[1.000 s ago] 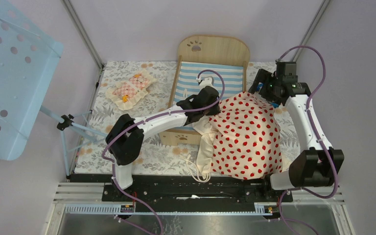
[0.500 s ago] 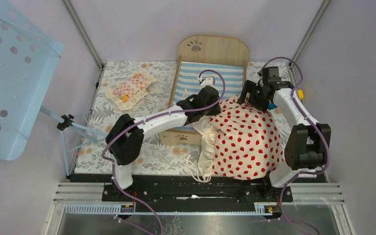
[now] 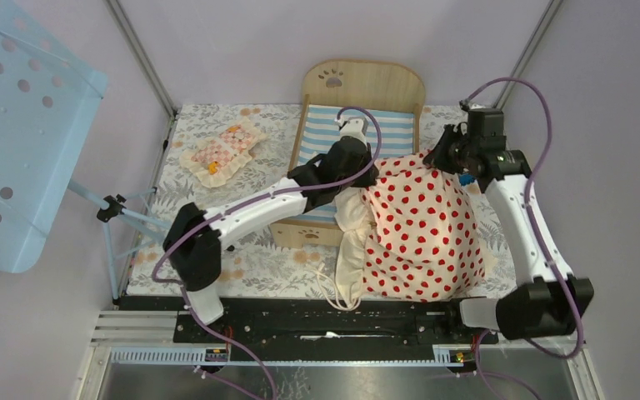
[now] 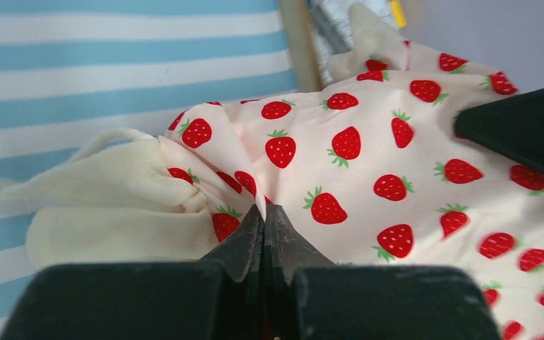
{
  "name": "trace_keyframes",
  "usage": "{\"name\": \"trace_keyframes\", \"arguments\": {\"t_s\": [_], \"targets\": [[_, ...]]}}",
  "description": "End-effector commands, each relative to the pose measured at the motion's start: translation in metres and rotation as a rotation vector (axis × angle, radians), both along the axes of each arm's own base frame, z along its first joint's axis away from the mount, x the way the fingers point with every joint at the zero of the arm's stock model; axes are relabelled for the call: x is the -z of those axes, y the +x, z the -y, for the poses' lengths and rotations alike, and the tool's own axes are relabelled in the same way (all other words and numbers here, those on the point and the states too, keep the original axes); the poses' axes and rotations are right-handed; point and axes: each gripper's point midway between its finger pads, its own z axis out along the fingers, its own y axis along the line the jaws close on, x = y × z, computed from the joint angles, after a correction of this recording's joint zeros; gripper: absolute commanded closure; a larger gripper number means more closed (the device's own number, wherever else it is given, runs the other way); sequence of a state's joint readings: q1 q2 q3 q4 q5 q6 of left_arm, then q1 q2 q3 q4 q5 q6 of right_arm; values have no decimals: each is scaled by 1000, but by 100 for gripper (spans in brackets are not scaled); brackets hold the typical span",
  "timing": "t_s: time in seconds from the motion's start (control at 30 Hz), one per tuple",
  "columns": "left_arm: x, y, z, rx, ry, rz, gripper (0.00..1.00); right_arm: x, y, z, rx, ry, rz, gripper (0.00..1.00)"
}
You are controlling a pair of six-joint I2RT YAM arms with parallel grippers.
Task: Set up the pet bed
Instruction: Pick up the mattress at the center of the board.
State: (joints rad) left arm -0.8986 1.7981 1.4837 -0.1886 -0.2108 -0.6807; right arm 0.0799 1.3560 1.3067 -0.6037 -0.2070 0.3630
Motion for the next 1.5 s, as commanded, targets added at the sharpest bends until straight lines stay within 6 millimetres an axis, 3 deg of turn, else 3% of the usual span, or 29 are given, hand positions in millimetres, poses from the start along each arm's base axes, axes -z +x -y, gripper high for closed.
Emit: {"name": "trace_keyframes", "arguments": {"t_s": [0.0,0.2,0.37,0.5,0.63,0.8,1.03,1.33,1.47], "targets": [[-142,-24,-4,68,-174,248,100,-83,-15,-8,-15,27,233,100],[-223,-74,-27,107,-222,402,100,-158,-56,-41,-87,130,390,100],[-283,-120,-66,85,-273,506,100,-215,-92,-60,-146,247,512,100],[-308,-149,-95,74,-312,534,100,-262,-120,-65,-181,358,609,100],[-321,-167,-122,53,-335,538,100,-293,-144,-67,-213,433,652,100],[-334,-174,-156,12,-345,554,100,-302,-162,-70,-232,505,653,100],[-359,-160,-198,-130,-265,652,100,-295,-153,-74,-219,557,645,100],[-386,-129,-223,-367,-54,817,100,-287,-121,-80,-196,568,666,100],[-383,-94,-212,-389,-11,814,100,-287,-106,-79,-175,546,698,100]]}}
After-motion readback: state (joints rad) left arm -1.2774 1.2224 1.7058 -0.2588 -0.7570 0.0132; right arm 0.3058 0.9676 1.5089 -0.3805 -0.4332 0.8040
